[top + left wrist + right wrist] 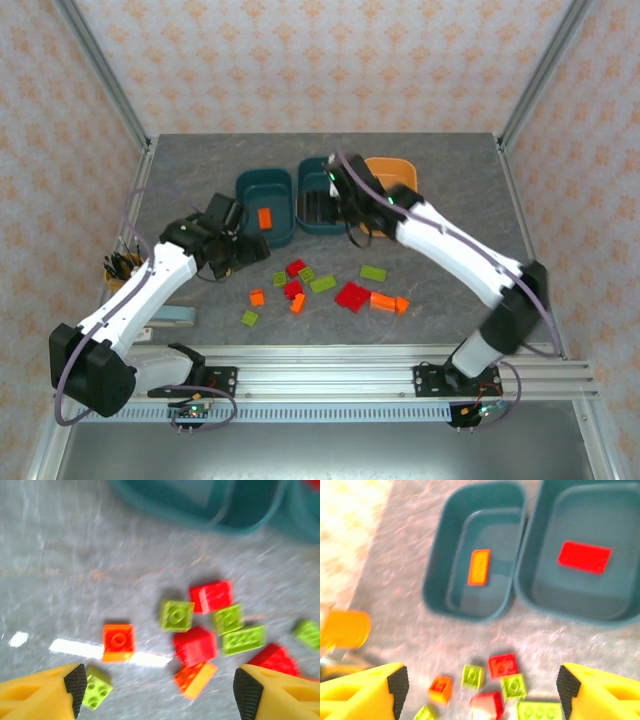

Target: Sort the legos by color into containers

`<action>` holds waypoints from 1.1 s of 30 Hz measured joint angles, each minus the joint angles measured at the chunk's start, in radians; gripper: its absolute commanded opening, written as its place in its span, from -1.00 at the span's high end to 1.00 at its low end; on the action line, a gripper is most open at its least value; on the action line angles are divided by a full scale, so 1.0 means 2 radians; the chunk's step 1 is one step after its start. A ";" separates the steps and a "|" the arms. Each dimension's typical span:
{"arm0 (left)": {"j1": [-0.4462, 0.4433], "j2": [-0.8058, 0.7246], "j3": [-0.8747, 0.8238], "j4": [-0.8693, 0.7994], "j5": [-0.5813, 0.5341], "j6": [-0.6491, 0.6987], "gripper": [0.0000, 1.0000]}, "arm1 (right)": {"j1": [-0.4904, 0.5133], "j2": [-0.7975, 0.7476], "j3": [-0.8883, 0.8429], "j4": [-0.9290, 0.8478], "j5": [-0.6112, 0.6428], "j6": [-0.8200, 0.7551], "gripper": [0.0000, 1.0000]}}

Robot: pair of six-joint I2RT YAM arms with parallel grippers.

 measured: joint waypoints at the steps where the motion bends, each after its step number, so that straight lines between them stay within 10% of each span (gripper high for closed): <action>1: -0.010 0.000 -0.018 -0.003 0.000 0.000 -0.59 | 0.008 -0.036 -0.053 0.023 -0.008 0.000 -0.64; 10: -0.046 0.034 -0.117 0.031 0.001 -0.019 -0.53 | 0.038 -0.169 -0.281 0.060 -0.029 0.008 -0.66; 20: -0.046 0.113 -0.114 0.093 -0.002 -0.015 -0.34 | 0.038 -0.226 -0.326 0.096 -0.044 0.020 -0.67; 33: -0.047 0.160 -0.098 0.096 -0.019 -0.001 0.40 | 0.038 -0.235 -0.330 0.096 -0.042 0.031 -0.67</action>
